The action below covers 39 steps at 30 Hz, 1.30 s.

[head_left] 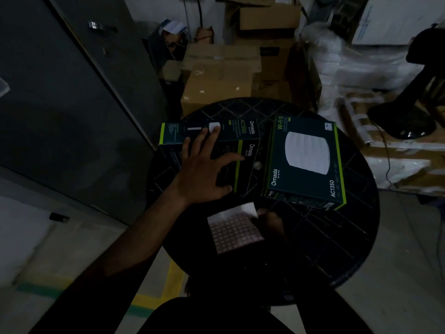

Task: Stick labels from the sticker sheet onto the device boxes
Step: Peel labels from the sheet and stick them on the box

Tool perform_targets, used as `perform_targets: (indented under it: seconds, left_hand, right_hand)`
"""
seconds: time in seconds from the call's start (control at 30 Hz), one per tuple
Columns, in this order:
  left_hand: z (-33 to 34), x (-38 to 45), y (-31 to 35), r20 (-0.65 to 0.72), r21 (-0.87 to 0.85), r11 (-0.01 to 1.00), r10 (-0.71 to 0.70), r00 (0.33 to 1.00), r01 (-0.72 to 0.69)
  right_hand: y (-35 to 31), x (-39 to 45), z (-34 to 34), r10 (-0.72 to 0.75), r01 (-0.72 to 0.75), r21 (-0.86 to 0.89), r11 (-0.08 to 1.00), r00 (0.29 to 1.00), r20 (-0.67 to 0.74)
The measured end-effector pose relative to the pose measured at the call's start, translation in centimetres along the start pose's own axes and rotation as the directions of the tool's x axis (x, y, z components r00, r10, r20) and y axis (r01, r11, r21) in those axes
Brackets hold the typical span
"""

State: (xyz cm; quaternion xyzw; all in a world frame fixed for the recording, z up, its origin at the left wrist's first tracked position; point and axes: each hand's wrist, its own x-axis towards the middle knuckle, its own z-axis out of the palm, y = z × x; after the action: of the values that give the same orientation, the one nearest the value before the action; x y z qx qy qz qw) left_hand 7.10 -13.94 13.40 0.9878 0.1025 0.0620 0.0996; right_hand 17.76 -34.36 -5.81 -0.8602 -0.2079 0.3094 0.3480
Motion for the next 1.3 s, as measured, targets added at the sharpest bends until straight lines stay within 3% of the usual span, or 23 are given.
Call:
perform_targets:
  seconds: [0.07,0.13,0.3,0.47,0.67,0.97,1.23,1.3]
  left_hand:
    - [-0.3,0.1,-0.3,0.0,-0.078,0.997,0.005,1.0,-0.005]
    - [-0.6,0.3,-0.7,0.03,-0.138,0.99,-0.007,1.0,0.011]
    - [-1.7,0.6,-1.3,0.212,-0.181,0.983,0.023,0.977,0.016]
    - [-2.8,0.7,-1.2,0.274,-0.289,0.956,0.038,0.961,0.045]
    - [-3.8,0.6,-1.6,0.257,-0.458,0.883,0.023,0.966,0.101]
    - [-3.6,0.6,-2.2,0.208,-0.529,0.841,-0.003,0.978,0.115]
    - [-3.4,0.8,-2.1,0.172,-0.562,0.82,-0.009,0.985,0.106]
    - [-3.1,0.9,-2.1,0.154,-0.561,0.821,-0.021,0.988,0.105]
  right_hand:
    - [-2.1,-0.7,-1.2,-0.044,0.045,0.1,0.994,0.999,-0.007]
    - [-4.7,-1.7,-2.6,-0.179,0.183,0.185,0.965,0.983,-0.039]
    - [-11.4,-5.5,-6.8,-0.324,0.307,0.392,0.867,0.946,-0.022]
    - [-14.5,-6.9,-8.5,-0.361,0.376,0.474,0.796,0.924,-0.127]
    - [-15.7,-7.3,-8.1,-0.432,0.464,0.365,0.807,0.886,-0.169]
    - [-16.3,-6.9,-7.3,-0.403,0.426,0.44,0.791,0.903,-0.15]
    - [-16.4,-6.4,-7.7,-0.461,0.482,0.304,0.822,0.876,-0.143]
    - [-16.2,-6.2,-7.7,-0.511,0.541,0.187,0.82,0.839,-0.189]
